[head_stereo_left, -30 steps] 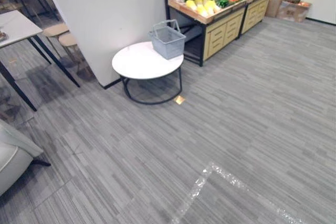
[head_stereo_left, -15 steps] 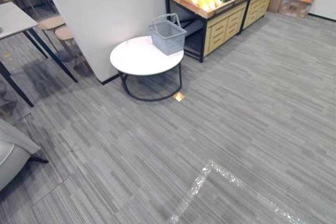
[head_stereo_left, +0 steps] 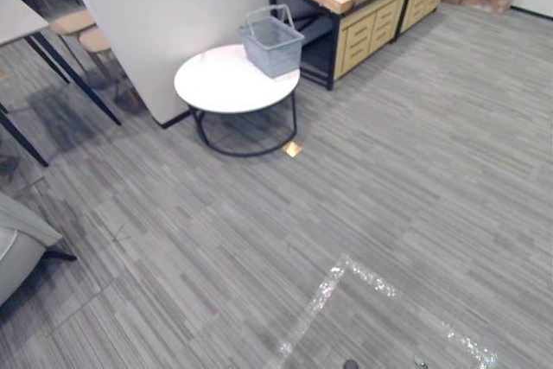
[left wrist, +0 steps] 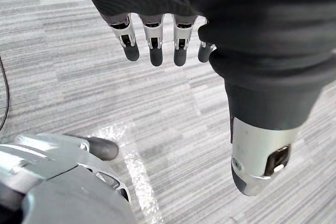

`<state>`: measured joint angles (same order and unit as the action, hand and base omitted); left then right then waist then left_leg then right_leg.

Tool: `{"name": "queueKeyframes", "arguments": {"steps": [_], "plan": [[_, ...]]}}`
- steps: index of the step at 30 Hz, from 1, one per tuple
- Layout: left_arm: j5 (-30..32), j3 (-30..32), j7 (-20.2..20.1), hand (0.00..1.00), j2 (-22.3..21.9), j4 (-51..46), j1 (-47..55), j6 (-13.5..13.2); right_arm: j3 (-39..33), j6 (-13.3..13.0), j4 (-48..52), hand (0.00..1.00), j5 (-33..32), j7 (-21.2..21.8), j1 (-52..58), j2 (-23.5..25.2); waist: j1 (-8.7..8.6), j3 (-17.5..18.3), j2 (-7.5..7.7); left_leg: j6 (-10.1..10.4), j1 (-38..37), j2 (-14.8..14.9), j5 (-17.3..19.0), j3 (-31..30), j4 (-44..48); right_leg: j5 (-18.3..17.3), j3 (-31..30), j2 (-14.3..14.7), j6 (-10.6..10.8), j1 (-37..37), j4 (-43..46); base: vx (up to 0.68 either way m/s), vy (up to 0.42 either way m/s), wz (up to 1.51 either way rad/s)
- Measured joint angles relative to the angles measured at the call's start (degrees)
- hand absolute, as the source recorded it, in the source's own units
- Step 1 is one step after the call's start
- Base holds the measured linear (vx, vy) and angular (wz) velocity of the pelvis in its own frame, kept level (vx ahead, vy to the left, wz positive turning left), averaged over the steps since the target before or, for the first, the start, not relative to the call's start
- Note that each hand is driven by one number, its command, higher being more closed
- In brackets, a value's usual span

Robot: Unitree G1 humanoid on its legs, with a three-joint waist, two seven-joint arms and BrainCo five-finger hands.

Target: Pick vegetable in the basket

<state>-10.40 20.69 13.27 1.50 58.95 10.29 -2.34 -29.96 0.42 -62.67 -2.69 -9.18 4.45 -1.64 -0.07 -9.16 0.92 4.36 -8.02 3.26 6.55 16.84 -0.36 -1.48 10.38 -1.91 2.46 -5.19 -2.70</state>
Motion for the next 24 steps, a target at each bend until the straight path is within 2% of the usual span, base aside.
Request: {"name": "queueKeyframes", "arguments": {"steps": [4, 5, 6, 7, 8, 9, 10, 11, 13, 14, 15, 16, 18, 21, 22, 23, 24], "plan": [[-0.7, 0.2, 0.1, 0.00, 0.1, -0.4, -0.1, 0.0, 0.1, -0.2, 0.0, 0.00, -0.1, 0.0, 0.0, 0.1, -0.11, -0.9, 0.02, 1.5, 1.9, 0.9, 1.5, 0.5, 5.6, -1.3, -0.4, -0.2, -0.9, 0.4, 1.7, -0.03, -0.051, -0.02], [-0.7, 0.7, 0.2, 0.00, -0.1, -0.8, -0.1, 0.0, 0.1, -0.3, 0.0, 0.00, -0.1, 0.1, 0.2, 0.3, -0.01, -1.2, -0.03, 2.3, 5.0, 2.2, 3.2, 1.5, 12.6, -2.9, -0.5, -0.2, -1.5, 0.8, 2.5, -0.05, -0.066, -0.01], [-0.7, 1.4, 0.2, 0.00, -0.2, -1.1, -0.1, -0.1, 0.1, -0.3, -0.1, 0.00, -0.1, 0.1, 0.3, 0.5, 0.06, -1.4, 0.16, 2.3, 7.2, 3.0, 3.5, 1.6, 17.5, -3.2, -0.4, -0.3, -1.8, 0.7, 2.9, -0.04, -0.081, 0.05], [-0.8, 3.6, 0.2, 0.00, -0.7, -2.1, 0.0, 0.0, 1.2, -0.3, 0.2, 0.00, -0.1, 0.0, 0.8, 0.5, -0.02, -1.9, 0.04, 2.0, 12.3, 5.5, 3.5, 1.7, 29.0, -3.7, 0.2, -0.1, -1.9, 0.3, 3.1, -0.01, -0.099, 0.04], [-0.9, 5.2, 0.4, 0.00, -2.3, -2.9, 0.1, 0.0, 2.6, -0.4, 1.8, 0.00, -0.1, -0.1, 1.6, 0.3, 0.32, -2.8, -1.22, -0.3, 16.4, 8.5, 1.8, 1.1, 39.2, -4.4, 0.3, 0.8, -2.4, -0.8, 3.6, 0.01, -0.077, 0.02], [-1.4, 5.7, 0.4, 0.00, -3.1, -3.0, 0.2, -0.1, 3.6, -0.4, 2.4, 0.00, -0.1, -0.2, 2.0, 0.1, 0.40, -3.4, -1.30, -1.2, 18.2, 9.4, 0.1, 0.3, 43.1, -4.8, 0.3, 1.1, -2.7, -1.3, 4.1, 0.04, -0.039, -0.02], [-3.1, 6.7, 0.7, 0.00, -3.6, -3.1, 0.4, 0.0, 5.2, -0.3, 4.1, 0.00, -0.1, -0.4, 2.6, 0.2, 0.42, -3.7, -1.35, -1.1, 22.0, 9.8, -2.7, -2.0, 49.5, -5.8, 0.2, 0.8, -3.2, -1.8, 5.3, 0.08, 0.027, 0.00], [-3.9, 6.6, 1.3, 0.00, -3.6, -3.2, 0.7, 0.0, 7.2, -0.3, 5.3, 0.00, -0.1, -0.4, 2.3, 0.0, 0.46, -3.8, -1.31, -0.7, 24.4, 9.2, -0.8, -3.2, 51.2, -6.8, 0.2, -0.1, -3.3, -1.9, 6.3, 0.13, 0.040, 0.01], [-4.6, 5.9, 1.6, 0.00, -3.7, -3.2, 0.7, -0.1, 8.1, -0.5, 6.9, 0.00, -0.1, -0.4, 1.1, 0.0, 0.52, -3.8, -1.33, -0.5, 26.8, 8.7, 0.4, -3.5, 47.4, -7.2, -0.2, -1.1, -2.8, -2.0, 6.7, 0.15, 0.057, -0.01], [-4.6, 5.3, 1.7, 0.00, -3.6, -3.1, 0.7, -0.1, 8.8, -0.5, 7.9, 0.00, -0.2, -0.4, 0.0, 0.1, 1.01, -3.9, -1.29, -0.5, 27.5, 8.2, 0.2, -3.5, 40.1, -7.9, -0.6, -2.1, -2.1, -2.0, 6.9, 0.19, 0.110, -0.10], [-4.6, 4.8, 1.8, 0.00, -3.7, -3.2, 1.0, -0.2, 10.3, -1.0, 9.2, 0.00, -0.6, -0.5, -0.5, 0.0, 1.82, -3.8, -1.39, -0.4, 27.5, 8.1, -1.1, -3.5, 30.9, -8.5, -1.0, -2.8, -1.3, -2.0, 7.0, 0.20, 0.130, -0.13], [-4.6, 4.6, 1.9, 0.00, -3.7, -3.2, 1.1, -0.2, 10.8, -1.2, 9.8, 0.00, -0.7, -0.6, -0.7, 0.1, 1.99, -3.8, -1.45, -0.1, 27.4, 8.0, -2.3, -3.7, 26.1, -9.0, -1.1, -3.1, -1.0, -2.0, 7.1, 0.24, 0.174, -0.12], [-4.5, 3.8, 2.6, 0.00, -3.8, -2.8, 2.4, 0.0, 12.6, -2.2, 10.4, 0.00, -1.8, -0.5, -1.9, -0.4, 2.03, -3.5, -2.29, 2.0, 26.7, 8.1, -6.6, -6.6, 8.3, -11.3, -2.0, -3.8, 1.0, -2.8, 7.9, 0.32, 0.242, -0.13], [-4.4, 1.9, 2.7, 0.00, -4.0, -0.8, 3.6, 0.4, 13.6, -2.3, 9.9, 0.00, -1.8, -0.4, -2.0, -2.0, 2.57, -3.3, -4.22, 2.3, 26.3, 9.1, -7.2, -9.2, 5.7, -14.2, -4.3, -4.4, 3.7, -5.3, 8.0, 0.42, 0.362, -0.39], [-4.5, 1.9, 2.8, 0.00, -3.7, 0.6, 4.3, 0.6, 13.8, -2.3, 8.7, 0.00, -1.8, -0.4, -2.0, -1.8, 2.97, -2.6, -2.87, 2.1, 26.1, 7.1, -11.8, -8.6, 9.4, -15.9, -6.1, -7.5, 4.2, -6.5, 8.2, 0.62, 0.458, -0.66], [-4.1, 2.0, 2.8, 0.00, -2.1, 0.3, 5.2, 0.4, 14.6, -2.3, 7.3, 0.00, -1.7, -0.1, -1.9, -0.9, 3.35, -0.6, 0.05, 0.7, 27.1, 4.3, -10.2, -6.3, 12.1, -16.0, -8.1, -10.7, 3.7, -5.6, 9.8, 0.65, 0.409, -0.50], [-3.8, 1.8, 3.1, 0.00, -1.4, 0.4, 4.9, 0.4, 14.6, -2.4, 7.3, 0.00, -1.7, 0.0, -2.0, -0.5, 3.16, 0.0, 0.96, 0.2, 27.5, 3.0, -8.9, -5.9, 12.8, -15.5, -8.8, -11.7, 4.0, -4.5, 12.0, 0.65, 0.342, -0.15]]}}
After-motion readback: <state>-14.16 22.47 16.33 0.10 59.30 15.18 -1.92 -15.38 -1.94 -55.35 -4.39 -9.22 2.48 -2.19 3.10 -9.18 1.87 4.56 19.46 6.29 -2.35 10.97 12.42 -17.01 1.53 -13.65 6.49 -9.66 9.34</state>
